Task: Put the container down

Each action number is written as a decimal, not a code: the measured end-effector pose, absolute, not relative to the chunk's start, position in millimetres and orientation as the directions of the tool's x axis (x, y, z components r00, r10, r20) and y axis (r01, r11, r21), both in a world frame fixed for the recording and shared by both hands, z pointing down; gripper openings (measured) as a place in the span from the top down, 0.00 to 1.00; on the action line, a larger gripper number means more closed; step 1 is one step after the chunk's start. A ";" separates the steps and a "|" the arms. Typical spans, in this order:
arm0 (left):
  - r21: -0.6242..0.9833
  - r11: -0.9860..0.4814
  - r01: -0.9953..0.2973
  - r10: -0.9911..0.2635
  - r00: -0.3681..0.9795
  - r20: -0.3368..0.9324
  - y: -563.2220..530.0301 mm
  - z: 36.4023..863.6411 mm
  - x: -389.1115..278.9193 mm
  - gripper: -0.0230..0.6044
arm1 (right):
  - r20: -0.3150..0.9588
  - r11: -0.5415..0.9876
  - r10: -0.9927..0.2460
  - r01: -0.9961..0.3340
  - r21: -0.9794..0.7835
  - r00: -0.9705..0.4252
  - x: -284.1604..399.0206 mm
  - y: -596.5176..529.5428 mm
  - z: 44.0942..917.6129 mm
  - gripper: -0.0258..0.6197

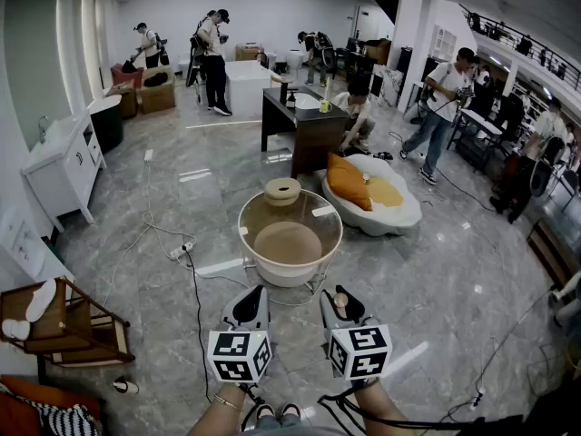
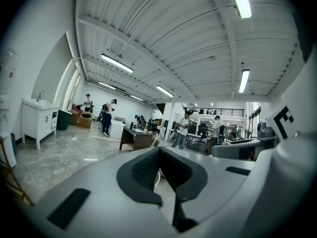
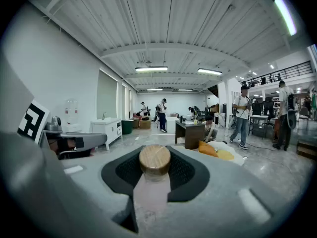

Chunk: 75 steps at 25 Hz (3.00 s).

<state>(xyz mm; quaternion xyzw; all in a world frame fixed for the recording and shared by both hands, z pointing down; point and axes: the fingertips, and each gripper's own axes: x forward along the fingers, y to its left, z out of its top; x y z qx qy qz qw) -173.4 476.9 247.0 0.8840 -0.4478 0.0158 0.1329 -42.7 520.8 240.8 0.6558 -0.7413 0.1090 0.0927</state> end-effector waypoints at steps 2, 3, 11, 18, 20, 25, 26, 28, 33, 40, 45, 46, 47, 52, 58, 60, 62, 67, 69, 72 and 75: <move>0.220 -0.564 -0.796 -0.787 0.599 0.146 474.7 248.7 -174.0 0.97 | 0.278 0.108 -0.954 -0.993 -0.039 -0.114 -40.8 519.8 242.1 0.77; 0.220 -0.565 -0.795 -0.787 0.599 0.146 473.2 249.6 -174.6 0.97 | 0.278 0.105 -0.954 -0.994 -0.042 -0.113 -40.0 518.8 243.1 0.77; 0.235 -0.564 -0.792 -0.784 0.603 0.149 459.3 254.9 -189.9 0.97 | 0.284 0.108 -0.950 -0.990 -0.092 -0.130 -50.0 509.7 248.3 0.77; 0.227 -0.573 -0.788 -0.778 0.610 0.152 440.1 260.3 -204.5 0.97 | 0.275 0.082 -0.955 -0.990 -0.115 -0.111 -57.7 494.2 250.6 0.77; 0.236 -0.568 -0.789 -0.777 0.608 0.163 432.8 264.6 -206.1 0.97 | 0.283 0.078 -0.953 -0.989 -0.123 -0.111 -56.6 489.8 254.2 0.77; 0.232 -0.566 -0.791 -0.778 0.605 0.167 410.5 267.0 -207.0 0.97 | 0.295 0.061 -0.950 -0.989 -0.134 -0.099 -50.6 469.1 261.4 0.77; 0.233 -0.565 -0.792 -0.779 0.605 0.167 404.8 266.2 -206.4 0.97 | 0.296 0.059 -0.950 -0.989 -0.134 -0.096 -49.0 463.4 260.9 0.77; 0.232 -0.563 -0.793 -0.780 0.602 0.167 392.6 264.7 -202.5 0.97 | 0.294 0.058 -0.951 -0.989 -0.135 -0.096 -43.6 450.8 259.3 0.77; 0.226 -0.555 -0.800 -0.786 0.594 0.172 357.8 267.1 -182.3 0.97 | 0.294 0.071 -0.950 -0.989 -0.131 -0.107 -22.7 411.9 259.7 0.77; 0.214 -0.541 -0.813 -0.799 0.577 0.170 300.6 260.3 -146.9 0.97 | 0.300 0.093 -0.945 -0.987 -0.131 -0.129 14.0 350.8 256.9 0.77; 0.209 -0.524 -0.826 -0.812 0.558 0.170 261.6 257.9 -123.5 0.97 | 0.299 0.113 -0.943 -0.985 -0.131 -0.147 39.8 309.0 256.4 0.77; 0.208 -0.519 -0.829 -0.816 0.553 0.171 254.4 256.7 -119.6 0.97 | 0.298 0.117 -0.942 -0.984 -0.131 -0.152 44.6 300.9 255.3 0.77; 0.206 -0.514 -0.833 -0.819 0.548 0.172 247.2 255.8 -115.7 0.97 | 0.297 0.121 -0.942 -0.984 -0.132 -0.155 49.5 292.8 254.4 0.77; 0.194 -0.497 -0.846 -0.829 0.529 0.181 213.1 261.0 -95.6 0.97 | 0.298 0.133 -0.939 -0.981 -0.143 -0.171 73.0 253.5 259.9 0.77; 0.178 -0.474 -0.862 -0.844 0.502 0.187 180.7 263.1 -81.0 0.97 | 0.311 0.139 -0.933 -0.978 -0.158 -0.183 92.7 216.1 269.7 0.77; 0.174 -0.469 -0.866 -0.846 0.497 0.192 174.0 263.0 -78.7 0.97 | 0.315 0.140 -0.930 -0.976 -0.166 -0.187 96.6 208.7 271.5 0.77; 0.172 -0.464 -0.869 -0.848 0.492 0.198 167.7 263.5 -79.2 0.97 | 0.320 0.143 -0.928 -0.975 -0.171 -0.192 97.3 202.3 273.1 0.77; 0.174 -0.455 -0.873 -0.848 0.484 0.215 151.1 271.2 -75.9 0.97 | 0.344 0.129 -0.920 -0.975 -0.183 -0.187 102.6 185.9 283.8 0.77; 0.167 -0.460 -0.872 -0.845 0.488 0.221 144.3 274.8 -72.0 0.97 | 0.351 0.126 -0.918 -0.974 -0.187 -0.186 105.5 180.1 287.7 0.77; 0.166 -0.464 -0.870 -0.843 0.491 0.220 128.3 277.1 -67.7 0.97 | 0.352 0.122 -0.918 -0.975 -0.187 -0.182 109.6 166.6 290.5 0.77; 0.167 -0.470 -0.866 -0.841 0.498 0.211 106.2 276.8 -64.0 0.97 | 0.341 0.120 -0.923 -0.976 -0.181 -0.177 112.8 147.1 288.3 0.77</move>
